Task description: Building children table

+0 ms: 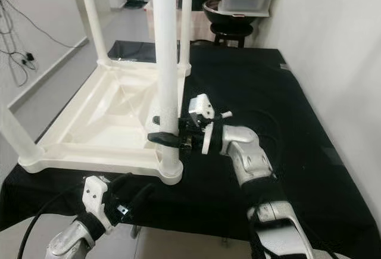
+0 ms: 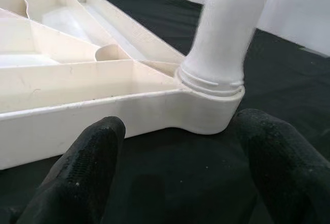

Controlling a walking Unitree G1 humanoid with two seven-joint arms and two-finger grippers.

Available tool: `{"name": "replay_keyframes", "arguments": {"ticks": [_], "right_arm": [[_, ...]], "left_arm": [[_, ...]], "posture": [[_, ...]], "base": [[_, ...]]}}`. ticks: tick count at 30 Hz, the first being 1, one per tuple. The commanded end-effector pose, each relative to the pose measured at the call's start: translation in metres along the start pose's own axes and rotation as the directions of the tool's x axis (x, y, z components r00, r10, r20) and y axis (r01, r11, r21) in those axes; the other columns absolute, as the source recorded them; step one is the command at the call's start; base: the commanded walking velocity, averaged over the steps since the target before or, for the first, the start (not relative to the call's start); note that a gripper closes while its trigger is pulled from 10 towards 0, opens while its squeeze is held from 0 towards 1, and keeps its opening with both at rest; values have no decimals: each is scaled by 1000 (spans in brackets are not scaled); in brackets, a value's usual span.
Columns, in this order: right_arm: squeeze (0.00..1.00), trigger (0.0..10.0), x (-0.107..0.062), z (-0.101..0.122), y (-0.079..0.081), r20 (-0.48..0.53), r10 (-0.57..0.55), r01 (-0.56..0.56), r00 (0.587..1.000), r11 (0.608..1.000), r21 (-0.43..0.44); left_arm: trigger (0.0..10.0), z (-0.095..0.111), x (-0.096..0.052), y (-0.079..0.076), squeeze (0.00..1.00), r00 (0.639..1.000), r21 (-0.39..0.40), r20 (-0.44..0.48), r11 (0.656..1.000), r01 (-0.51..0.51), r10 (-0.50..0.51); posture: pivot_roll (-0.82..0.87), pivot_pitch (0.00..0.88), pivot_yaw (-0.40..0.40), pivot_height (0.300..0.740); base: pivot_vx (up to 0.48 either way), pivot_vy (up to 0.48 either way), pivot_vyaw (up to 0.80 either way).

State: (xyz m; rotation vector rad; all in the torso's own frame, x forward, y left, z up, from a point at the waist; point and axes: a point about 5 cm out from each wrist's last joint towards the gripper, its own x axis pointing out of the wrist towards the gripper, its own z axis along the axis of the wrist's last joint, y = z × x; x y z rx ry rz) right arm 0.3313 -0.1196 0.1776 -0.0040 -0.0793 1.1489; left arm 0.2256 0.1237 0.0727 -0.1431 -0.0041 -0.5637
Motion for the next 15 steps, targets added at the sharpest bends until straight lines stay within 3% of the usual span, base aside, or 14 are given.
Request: {"name": "replay_keyframes", "arguments": {"ticks": [1,2,3,4,5,9,14,15], "right_arm": [[0,0,-7,-30,-3,-109,-247,252,963,967,35],[0,0,-6,-58,10,-209,-468,476,859,879,-13],[0,0,-6,-58,10,-209,-468,476,859,879,-13],[0,0,-2,-80,30,-264,-565,576,782,816,-44],[0,0,4,-93,46,-302,-588,607,751,794,-37],[0,0,7,-98,53,-311,-606,630,733,776,-27],[0,0,28,-78,39,-251,-577,592,777,806,-19],[0,10000,30,-74,36,-242,-564,578,789,816,-16]], "left_arm": [[10000,0,-2,-1,0,1000,-1,-8,1000,5,-5],[10000,0,-3,0,0,1000,-1,-8,1000,5,-5],[10000,0,-3,0,0,1000,-1,-8,1000,5,-5],[10000,0,-3,1,0,1000,-1,-10,1000,6,-6],[10000,0,-2,2,0,1000,0,-12,1000,8,-8],[10000,0,-2,2,0,1000,3,-14,1000,9,-9],[10000,0,1,3,0,1000,4,-10,1000,1,-1],[10000,0,1,3,0,1000,4,-7,1000,-5,5]], "posture": [[-19,0,-13,740],[-33,0,-7,740],[-33,0,-7,740],[-20,0,0,740],[-21,0,2,740],[-22,0,5,740],[-28,0,-6,740],[-25,0,-7,740]], "base": [[0,0,0],[0,0,0],[0,0,0],[0,0,0],[0,0,0],[0,0,0],[0,0,0],[0,0,0]]}}
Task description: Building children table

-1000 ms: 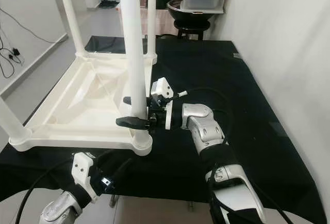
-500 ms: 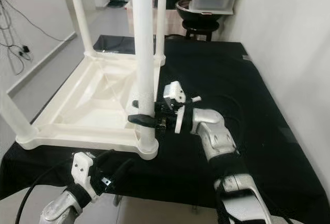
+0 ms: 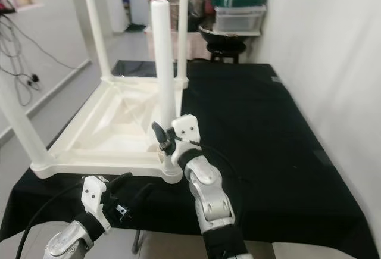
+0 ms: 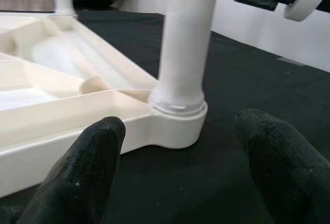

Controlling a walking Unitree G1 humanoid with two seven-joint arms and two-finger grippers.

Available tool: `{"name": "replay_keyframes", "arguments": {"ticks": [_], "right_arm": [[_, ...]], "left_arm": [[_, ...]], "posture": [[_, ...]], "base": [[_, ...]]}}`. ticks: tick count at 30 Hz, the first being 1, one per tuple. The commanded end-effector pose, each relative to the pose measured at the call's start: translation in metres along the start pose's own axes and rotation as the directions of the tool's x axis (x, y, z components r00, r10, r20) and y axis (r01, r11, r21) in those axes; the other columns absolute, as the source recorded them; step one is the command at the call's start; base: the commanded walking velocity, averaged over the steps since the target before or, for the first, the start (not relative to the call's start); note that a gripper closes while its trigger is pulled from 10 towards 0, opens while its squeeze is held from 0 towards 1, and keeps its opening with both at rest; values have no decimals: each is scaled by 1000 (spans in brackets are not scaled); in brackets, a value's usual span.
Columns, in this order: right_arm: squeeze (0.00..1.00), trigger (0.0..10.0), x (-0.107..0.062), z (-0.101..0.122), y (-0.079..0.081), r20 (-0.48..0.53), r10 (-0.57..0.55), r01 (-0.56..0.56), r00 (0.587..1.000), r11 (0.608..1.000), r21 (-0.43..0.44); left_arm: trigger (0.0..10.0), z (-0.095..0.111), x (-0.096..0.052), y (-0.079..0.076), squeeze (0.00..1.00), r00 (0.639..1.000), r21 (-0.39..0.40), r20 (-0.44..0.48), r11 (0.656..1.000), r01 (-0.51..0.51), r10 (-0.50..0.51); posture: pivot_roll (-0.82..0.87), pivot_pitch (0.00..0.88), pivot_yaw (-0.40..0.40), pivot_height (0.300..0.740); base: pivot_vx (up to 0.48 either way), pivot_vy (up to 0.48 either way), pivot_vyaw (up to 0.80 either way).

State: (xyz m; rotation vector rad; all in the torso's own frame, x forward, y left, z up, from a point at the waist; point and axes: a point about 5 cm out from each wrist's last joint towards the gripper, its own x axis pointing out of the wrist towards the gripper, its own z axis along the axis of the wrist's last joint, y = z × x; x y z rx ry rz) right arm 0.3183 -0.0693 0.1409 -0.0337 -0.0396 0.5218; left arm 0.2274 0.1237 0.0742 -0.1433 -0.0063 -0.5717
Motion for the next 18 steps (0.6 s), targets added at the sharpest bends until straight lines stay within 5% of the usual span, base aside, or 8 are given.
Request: {"name": "replay_keyframes", "arguments": {"ticks": [1,2,9,10,11,17,18], "right_arm": [[0,10000,-5,-34,-1,-191,11,-6,982,1000,24],[1000,10000,-1,-26,-2,-159,52,-48,986,999,25],[1000,10000,9,6,0,-31,284,-281,958,957,73],[431,10000,10,15,-3,3,369,-369,929,928,56],[0,10000,11,21,-6,19,416,-416,909,908,38],[0,10000,10,30,-16,2,591,-591,806,806,-40],[0,10000,8,32,-19,-12,665,-665,747,746,-49]], "left_arm": [[10000,-1,0,2,0,1000,4,-7,1000,-16,16],[10000,-1,0,2,0,1000,4,-5,1000,-19,19],[10000,-1,0,2,0,1000,0,-5,1000,-17,17],[10000,-1,0,1,0,1000,0,-5,1000,-16,16],[10000,-1,1,1,0,1000,-1,-5,1000,-16,16],[10000,-1,1,1,0,1000,1,-4,1000,-17,17],[10000,-1,1,1,0,1000,2,-4,1000,-18,18]], "posture": [[-25,0,-7,740],[-22,0,-11,740],[-20,0,-11,740],[-14,0,-15,740],[-11,0,-16,740],[-6,0,-19,740],[-1,0,-21,740]], "base": [[0,0,0],[0,0,0],[0,0,0],[0,0,0],[0,0,0],[0,0,0],[0,0,0]]}}
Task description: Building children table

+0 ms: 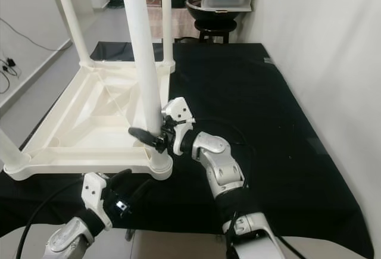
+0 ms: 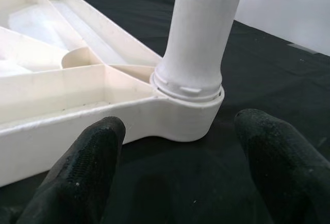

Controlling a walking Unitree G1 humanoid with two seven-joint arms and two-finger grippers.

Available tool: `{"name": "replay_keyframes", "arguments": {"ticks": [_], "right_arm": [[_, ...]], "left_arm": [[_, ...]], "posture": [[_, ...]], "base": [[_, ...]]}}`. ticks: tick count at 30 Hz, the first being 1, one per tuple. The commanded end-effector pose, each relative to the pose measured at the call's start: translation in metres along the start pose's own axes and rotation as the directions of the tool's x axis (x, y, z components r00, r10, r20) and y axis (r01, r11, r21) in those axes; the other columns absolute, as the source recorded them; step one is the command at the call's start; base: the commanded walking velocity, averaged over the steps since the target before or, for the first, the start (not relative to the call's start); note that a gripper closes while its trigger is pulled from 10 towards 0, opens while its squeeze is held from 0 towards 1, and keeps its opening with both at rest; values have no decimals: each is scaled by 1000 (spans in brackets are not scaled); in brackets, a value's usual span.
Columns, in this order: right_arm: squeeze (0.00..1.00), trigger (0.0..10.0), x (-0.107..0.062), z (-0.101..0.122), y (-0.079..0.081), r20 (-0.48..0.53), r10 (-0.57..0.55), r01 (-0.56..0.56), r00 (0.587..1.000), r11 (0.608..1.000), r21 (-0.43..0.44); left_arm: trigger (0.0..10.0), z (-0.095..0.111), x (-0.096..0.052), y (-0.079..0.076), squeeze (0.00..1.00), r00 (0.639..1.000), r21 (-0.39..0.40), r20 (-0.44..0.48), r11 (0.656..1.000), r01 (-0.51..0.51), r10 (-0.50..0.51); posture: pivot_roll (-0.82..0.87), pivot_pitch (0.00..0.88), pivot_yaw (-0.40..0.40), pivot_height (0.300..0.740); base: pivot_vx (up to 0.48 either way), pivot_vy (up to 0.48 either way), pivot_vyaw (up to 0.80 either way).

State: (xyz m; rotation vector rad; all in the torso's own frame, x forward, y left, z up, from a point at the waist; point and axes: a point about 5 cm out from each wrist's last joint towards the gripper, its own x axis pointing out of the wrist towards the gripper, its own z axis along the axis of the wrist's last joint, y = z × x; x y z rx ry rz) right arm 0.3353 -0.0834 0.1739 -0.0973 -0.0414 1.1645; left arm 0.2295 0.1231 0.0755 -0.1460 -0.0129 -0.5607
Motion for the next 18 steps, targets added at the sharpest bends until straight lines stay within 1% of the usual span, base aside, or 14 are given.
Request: {"name": "replay_keyframes", "arguments": {"ticks": [1,2,3,4,8,9,10,11,12,13,17,18], "right_arm": [[0,10000,-1,0,1,-20,158,-158,987,987,0],[0,10000,-1,0,1,-20,158,-158,987,987,0],[0,10000,-3,1,-1,-41,217,-217,975,976,3],[0,10000,-4,2,-4,-53,253,-253,966,968,11],[0,10000,-5,6,-7,-51,295,-294,954,956,19],[0,6431,-5,8,-10,-46,297,-297,954,955,22],[0,6431,-5,8,-10,-46,297,-297,954,955,22],[0,0,-5,9,-12,-41,299,-298,953,954,26],[0,0,-5,9,-12,-41,299,-298,953,954,26],[0,0,-10,10,-15,-23,305,-304,952,952,37],[0,0,-16,8,-17,-9,303,-303,953,952,43],[0,0,-20,7,-18,0,297,-297,955,954,46]], "left_arm": [[10000,-3,-2,0,0,1000,3,-13,1000,-8,8],[10000,-3,-2,0,0,1000,3,-13,1000,-8,8],[10000,-3,-2,0,0,1000,4,-14,1000,-9,9],[10000,-3,-3,0,0,1000,5,-15,1000,-9,9],[10000,-3,-3,0,0,1000,6,-17,1000,-10,10],[10000,-3,-4,0,0,1000,6,-18,1000,-9,9],[10000,-3,-4,0,0,1000,6,-18,1000,-9,9],[10000,-4,-4,0,0,1000,5,-20,1000,-8,8],[10000,-4,-4,0,0,1000,5,-20,1000,-8,8],[10000,-3,-4,0,0,1000,5,-21,1000,-8,8],[10000,-3,-3,0,0,1000,4,-20,1000,-8,8],[10000,-3,-3,0,0,1000,3,-20,1000,-8,8]], "posture": [[6,0,-22,740],[6,0,-22,740],[10,0,-21,740],[11,0,-19,740],[11,0,-19,740],[11,0,-18,740],[11,0,-18,740],[12,0,-14,740],[12,0,-14,740],[10,0,-13,740],[5,0,-12,740],[3,0,-11,740]], "base": [[0,0,0],[0,0,0],[0,0,0],[0,0,0],[0,0,0],[0,0,0],[0,0,0],[0,0,0],[0,0,0],[0,0,0],[0,0,0],[0,0,0]]}}
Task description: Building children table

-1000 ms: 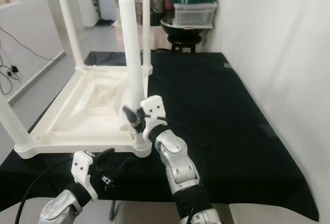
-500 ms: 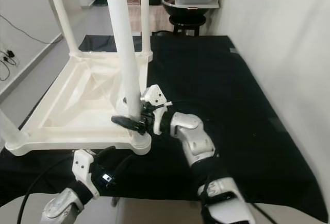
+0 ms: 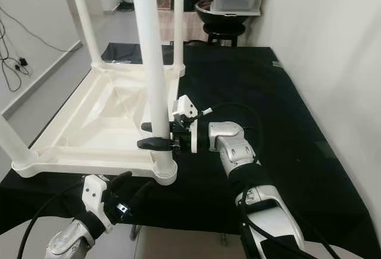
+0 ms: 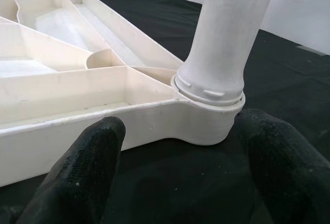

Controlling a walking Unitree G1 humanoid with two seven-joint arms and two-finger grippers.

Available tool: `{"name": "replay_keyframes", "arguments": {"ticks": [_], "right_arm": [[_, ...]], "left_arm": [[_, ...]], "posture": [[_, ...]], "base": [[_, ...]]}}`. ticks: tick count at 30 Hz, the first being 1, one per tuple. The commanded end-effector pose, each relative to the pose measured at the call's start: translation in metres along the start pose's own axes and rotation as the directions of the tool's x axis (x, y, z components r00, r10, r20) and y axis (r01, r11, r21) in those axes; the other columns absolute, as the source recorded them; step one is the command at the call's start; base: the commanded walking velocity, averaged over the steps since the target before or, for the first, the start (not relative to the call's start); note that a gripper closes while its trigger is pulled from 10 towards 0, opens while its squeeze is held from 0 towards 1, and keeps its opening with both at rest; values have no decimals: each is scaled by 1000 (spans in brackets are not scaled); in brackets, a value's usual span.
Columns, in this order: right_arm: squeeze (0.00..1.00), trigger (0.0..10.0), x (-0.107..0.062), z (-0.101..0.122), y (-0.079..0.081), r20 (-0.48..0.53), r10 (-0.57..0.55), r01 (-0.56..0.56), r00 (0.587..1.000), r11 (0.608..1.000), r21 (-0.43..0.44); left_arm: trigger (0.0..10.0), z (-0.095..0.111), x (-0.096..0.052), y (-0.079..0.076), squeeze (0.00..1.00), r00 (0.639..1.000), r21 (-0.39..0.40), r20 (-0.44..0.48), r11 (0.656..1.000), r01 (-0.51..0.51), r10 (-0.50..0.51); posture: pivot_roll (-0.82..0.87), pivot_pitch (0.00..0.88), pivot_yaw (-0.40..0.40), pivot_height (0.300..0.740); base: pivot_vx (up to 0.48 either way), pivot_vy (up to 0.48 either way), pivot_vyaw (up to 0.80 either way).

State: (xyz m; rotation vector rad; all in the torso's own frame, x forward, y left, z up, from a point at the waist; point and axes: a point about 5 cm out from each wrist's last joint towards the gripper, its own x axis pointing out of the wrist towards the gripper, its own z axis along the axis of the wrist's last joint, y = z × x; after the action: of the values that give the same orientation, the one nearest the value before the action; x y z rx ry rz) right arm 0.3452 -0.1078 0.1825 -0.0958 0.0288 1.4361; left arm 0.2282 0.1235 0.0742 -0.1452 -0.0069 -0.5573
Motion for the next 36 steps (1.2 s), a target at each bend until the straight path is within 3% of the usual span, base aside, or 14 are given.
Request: {"name": "replay_keyframes", "arguments": {"ticks": [1,9,10,11,13,16,24,25,28,29,32,34,35,36], "right_arm": [[0,0,-6,-2,2,39,11,-11,999,1000,4],[0,0,-12,-27,16,67,-355,351,933,934,64],[0,0,-5,-42,18,26,-601,592,799,793,145],[0,0,-5,-42,18,26,-601,592,799,793,145],[0,0,8,-87,60,-182,-781,801,598,591,94],[0,0,18,-97,74,-213,-768,793,604,605,72],[0,0,26,-76,47,-151,-777,790,612,611,55],[0,7176,28,-73,43,-148,-777,790,612,609,72],[0,7176,29,-69,43,-151,-789,803,596,592,77],[1000,10000,36,-51,36,-66,-719,721,692,682,126],[1000,10000,38,-35,30,10,-628,621,778,772,136],[1000,10000,38,-35,30,10,-628,621,778,772,136],[0,10000,32,-18,21,61,-492,487,868,869,85],[0,10000,32,-18,21,61,-492,487,868,869,85]], "left_arm": [[10000,-2,-2,0,0,1000,2,-13,1000,-4,4],[10000,-1,-4,0,0,1000,-2,-10,1000,-3,3],[10000,-1,-5,0,0,1000,-1,-10,1000,-3,3],[10000,-1,-5,0,0,1000,-1,-10,1000,-3,3],[10000,0,-6,2,0,1000,1,-9,1000,-6,6],[10000,1,-6,3,0,1000,8,-10,1000,-8,8],[10000,0,-4,3,0,1000,3,-11,1000,-6,6],[10000,0,-4,3,0,1000,6,-10,1000,-9,9],[10000,0,-4,3,0,1000,7,-10,1000,-11,11],[10000,-1,-3,3,0,1000,8,-11,1000,-13,13],[10000,-1,-3,3,0,1000,8,-13,1000,-12,12],[10000,-1,-3,3,0,1000,8,-13,1000,-12,12],[10000,-2,-3,3,0,1000,6,-13,1000,-11,11],[10000,-2,-3,3,0,1000,6,-13,1000,-11,11]], "posture": [[-2,0,-11,740],[-17,0,-21,740],[-19,0,-22,740],[-19,0,-22,740],[-22,10,1,740],[-25,4,3,740],[-18,0,-10,740],[-18,0,-10,740],[-8,0,-13,740],[4,0,-12,740],[4,0,-15,740],[4,0,-15,740],[7,0,-18,740],[7,0,-18,740]], "base": [[0,0,0],[0,0,0],[0,0,0],[0,0,0],[0,0,0],[0,0,0],[0,0,0],[0,0,0],[0,0,0],[0,0,0],[0,0,0],[0,0,0],[0,0,0],[0,0,0]]}}
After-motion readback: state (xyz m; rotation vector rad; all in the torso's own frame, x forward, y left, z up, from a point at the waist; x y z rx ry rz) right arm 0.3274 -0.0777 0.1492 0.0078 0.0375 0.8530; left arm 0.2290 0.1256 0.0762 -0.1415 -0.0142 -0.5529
